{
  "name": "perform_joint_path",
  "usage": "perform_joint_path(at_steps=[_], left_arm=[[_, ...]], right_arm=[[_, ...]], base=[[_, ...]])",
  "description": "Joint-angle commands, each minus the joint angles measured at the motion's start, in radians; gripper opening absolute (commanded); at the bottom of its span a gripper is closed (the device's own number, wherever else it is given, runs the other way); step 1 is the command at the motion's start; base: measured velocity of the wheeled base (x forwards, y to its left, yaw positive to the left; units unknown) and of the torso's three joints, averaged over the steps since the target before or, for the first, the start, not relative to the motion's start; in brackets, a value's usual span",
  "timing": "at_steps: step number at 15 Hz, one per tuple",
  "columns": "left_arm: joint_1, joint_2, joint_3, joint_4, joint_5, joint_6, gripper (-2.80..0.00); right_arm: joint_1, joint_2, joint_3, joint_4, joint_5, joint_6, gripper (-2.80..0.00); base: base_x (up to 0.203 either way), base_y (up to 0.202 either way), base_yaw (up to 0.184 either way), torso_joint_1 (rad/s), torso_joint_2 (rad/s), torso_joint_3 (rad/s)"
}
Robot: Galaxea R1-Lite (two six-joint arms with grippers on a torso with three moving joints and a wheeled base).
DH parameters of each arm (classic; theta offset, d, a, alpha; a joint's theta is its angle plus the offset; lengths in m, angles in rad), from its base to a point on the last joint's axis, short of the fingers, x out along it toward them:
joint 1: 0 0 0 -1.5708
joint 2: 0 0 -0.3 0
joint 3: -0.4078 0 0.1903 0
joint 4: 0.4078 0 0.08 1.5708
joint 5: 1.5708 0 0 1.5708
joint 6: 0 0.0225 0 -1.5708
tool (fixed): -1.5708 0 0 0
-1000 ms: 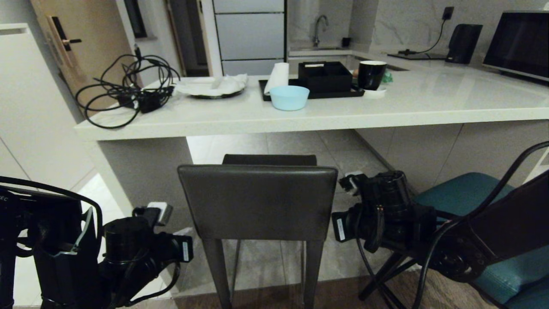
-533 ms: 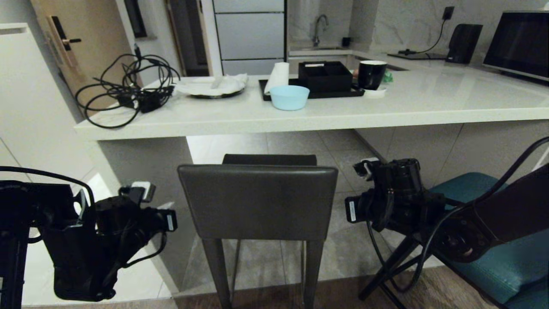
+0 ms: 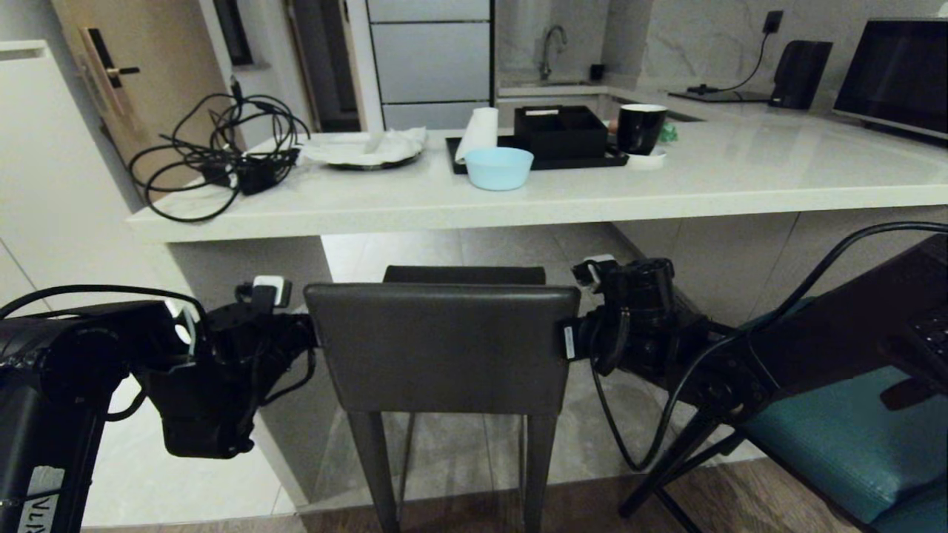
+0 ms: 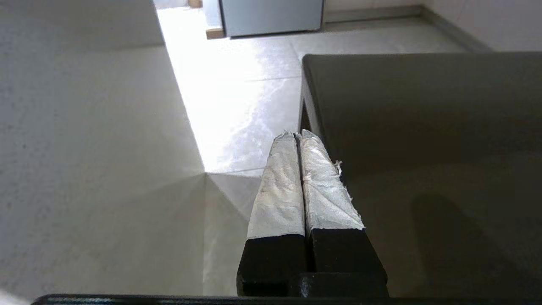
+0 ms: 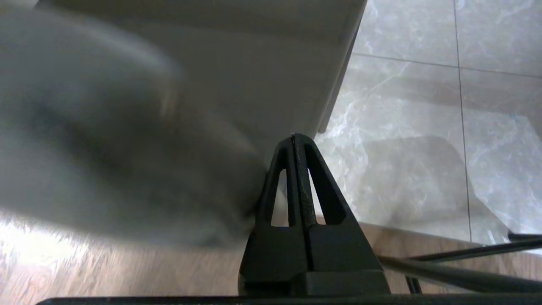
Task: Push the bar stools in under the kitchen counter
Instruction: Push the gray chair back under the dining table
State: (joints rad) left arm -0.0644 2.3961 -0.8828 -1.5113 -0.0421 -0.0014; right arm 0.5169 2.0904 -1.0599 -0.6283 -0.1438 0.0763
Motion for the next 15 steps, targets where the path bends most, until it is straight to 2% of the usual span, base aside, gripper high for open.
perform_joint_path(at_steps=[1, 4, 8, 11, 15], left_arm=[[-0.045, -0.045, 0.021, 0.003, -0.023, -0.002, -2.8], [-0.066, -0.094, 0.07, 0.014, -0.04, -0.002, -2.8], [-0.046, -0.117, 0.074, 0.017, -0.034, -0.003, -2.8], [-0.006, -0.105, 0.037, 0.029, -0.024, 0.0, -2.8], [0.106, -0.141, 0.002, 0.045, -0.025, 0.0, -2.8]], right_arm=[[0.01, 0.056, -0.046, -0.008, 0.006, 0.002, -2.8], [0.018, 0.102, -0.115, -0.002, 0.006, 0.002, -2.8], [0.04, 0.146, -0.195, 0.001, -0.02, 0.0, -2.8], [0.048, 0.119, -0.155, -0.005, -0.031, 0.002, -2.8], [0.013, 0.043, -0.068, -0.033, -0.036, 0.005, -2.8]], base=[[0.0, 0.0, 0.0, 0.0, 0.0, 0.0], [0.0, 0.0, 0.0, 0.0, 0.0, 0.0], [0.0, 0.0, 0.0, 0.0, 0.0, 0.0], [0.0, 0.0, 0.0, 0.0, 0.0, 0.0], [0.0, 0.0, 0.0, 0.0, 0.0, 0.0]])
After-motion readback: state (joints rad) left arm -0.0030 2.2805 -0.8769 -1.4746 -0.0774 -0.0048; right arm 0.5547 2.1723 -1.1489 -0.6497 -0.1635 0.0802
